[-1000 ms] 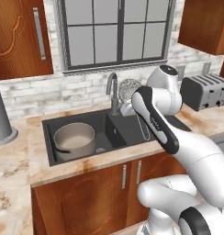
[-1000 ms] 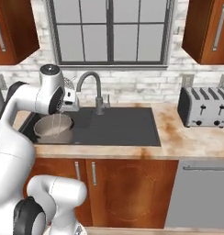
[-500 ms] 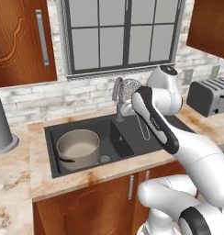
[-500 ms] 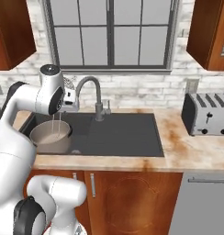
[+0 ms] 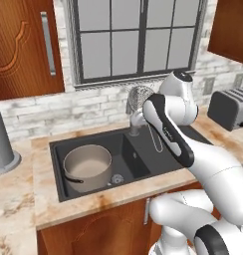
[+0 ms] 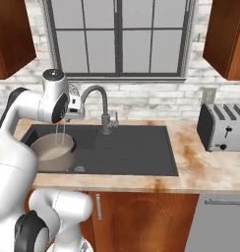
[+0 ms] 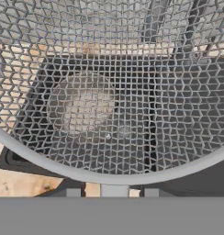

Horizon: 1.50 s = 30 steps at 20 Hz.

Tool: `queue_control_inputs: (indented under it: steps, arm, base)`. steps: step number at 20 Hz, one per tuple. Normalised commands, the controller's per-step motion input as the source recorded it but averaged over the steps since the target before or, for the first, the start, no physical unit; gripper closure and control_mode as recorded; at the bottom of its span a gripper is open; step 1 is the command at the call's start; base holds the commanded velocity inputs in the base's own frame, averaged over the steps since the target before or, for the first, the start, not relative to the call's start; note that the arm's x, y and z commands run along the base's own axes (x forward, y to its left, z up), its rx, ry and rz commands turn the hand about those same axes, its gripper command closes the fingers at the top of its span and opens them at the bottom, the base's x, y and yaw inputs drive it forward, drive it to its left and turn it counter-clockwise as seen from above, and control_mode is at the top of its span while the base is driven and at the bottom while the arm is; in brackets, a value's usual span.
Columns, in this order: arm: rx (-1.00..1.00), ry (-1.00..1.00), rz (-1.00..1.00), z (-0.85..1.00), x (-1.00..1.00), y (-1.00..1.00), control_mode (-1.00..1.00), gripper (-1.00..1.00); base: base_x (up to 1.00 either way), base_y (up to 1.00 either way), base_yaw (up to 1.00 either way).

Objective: Pick the pot and strainer and place them in the sink. Then turn on the water.

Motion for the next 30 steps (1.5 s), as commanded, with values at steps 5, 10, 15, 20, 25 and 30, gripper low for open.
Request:
queue_control_inputs:
  steps: [5,10,15,20,25,30]
  arm:
    - [0.0,0.0,0.0,0.0,0.0,0.0,1.0,1.0]
    - [0.0,0.0,0.0,0.0,0.0,0.0,1.0,1.0]
    - [0.0,0.0,0.0,0.0,0.0,0.0,1.0,1.0]
    - [0.0,0.0,0.0,0.0,0.0,0.0,1.0,1.0]
    - [0.0,0.0,0.0,0.0,0.0,0.0,1.0,1.0]
    - [-0.11,0.0,0.0,-0.36,0.12,0.18,-1.0,1.0]
  base:
    - [0.33,0.27,0.0]
    - [0.34,0.35,0.0]
    - [0.35,0.38,0.0]
    - [0.31,0.31,0.0]
    - [0.27,0.26,0.0]
    - [0.0,0.0,0.0]
